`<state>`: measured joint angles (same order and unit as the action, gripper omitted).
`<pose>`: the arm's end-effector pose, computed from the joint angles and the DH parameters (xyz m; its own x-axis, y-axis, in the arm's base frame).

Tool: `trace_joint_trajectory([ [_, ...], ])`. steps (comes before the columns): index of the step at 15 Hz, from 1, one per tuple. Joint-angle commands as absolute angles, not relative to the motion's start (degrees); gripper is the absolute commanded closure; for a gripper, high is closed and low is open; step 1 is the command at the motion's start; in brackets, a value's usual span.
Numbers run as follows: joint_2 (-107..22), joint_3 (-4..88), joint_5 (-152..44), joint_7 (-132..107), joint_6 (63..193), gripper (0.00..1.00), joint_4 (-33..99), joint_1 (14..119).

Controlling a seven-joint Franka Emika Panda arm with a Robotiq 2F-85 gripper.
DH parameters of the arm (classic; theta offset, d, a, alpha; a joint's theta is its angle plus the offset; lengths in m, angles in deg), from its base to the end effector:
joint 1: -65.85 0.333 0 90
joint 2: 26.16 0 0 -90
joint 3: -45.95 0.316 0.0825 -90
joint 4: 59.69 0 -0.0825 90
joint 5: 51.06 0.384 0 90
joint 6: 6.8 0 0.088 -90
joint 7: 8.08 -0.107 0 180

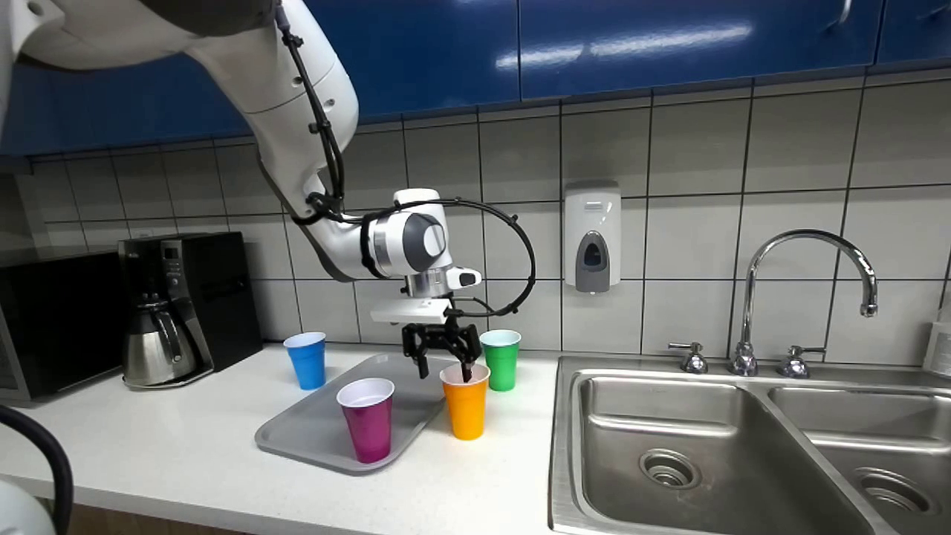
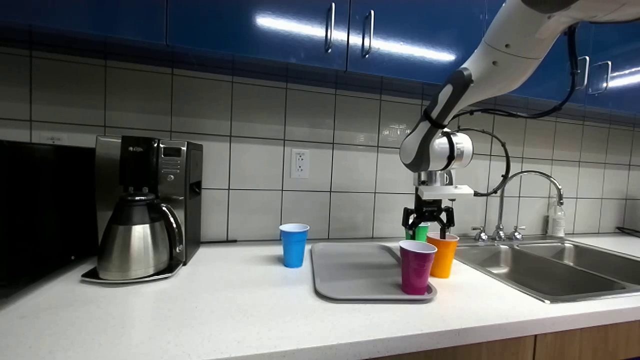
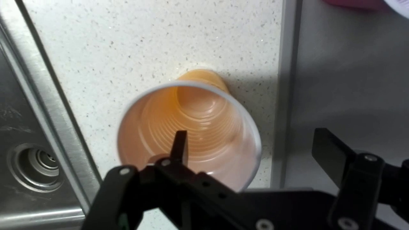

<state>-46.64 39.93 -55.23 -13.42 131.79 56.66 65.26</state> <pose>0.5983 -0.0679 0.2734 0.9887 -0.1454 0.0371 -0.1480 -0.9855 0.0833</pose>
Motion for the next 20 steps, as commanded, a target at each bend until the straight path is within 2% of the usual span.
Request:
trace_joint_trajectory([
  [1, -47.7, 39.8, -56.5, -15.0, 129.4, 0.15, 54.6, 65.3],
  [2, -47.9, 39.8, -56.5, -15.0, 129.4, 0.26, 54.5, 65.3],
  [5, -48.1, 39.7, -56.6, -15.0, 129.4, 0.51, 54.4, 65.3],
  [11, -48.1, 39.6, -56.5, -15.0, 129.2, 0.97, 54.1, 65.2],
  [13, -48.2, 39.6, -56.5, -15.1, 129.1, 1.00, 54.0, 65.2],
  [20, -47.1, 39.4, -56.3, -14.9, 128.1, 0.99, 53.8, 65.2],
])
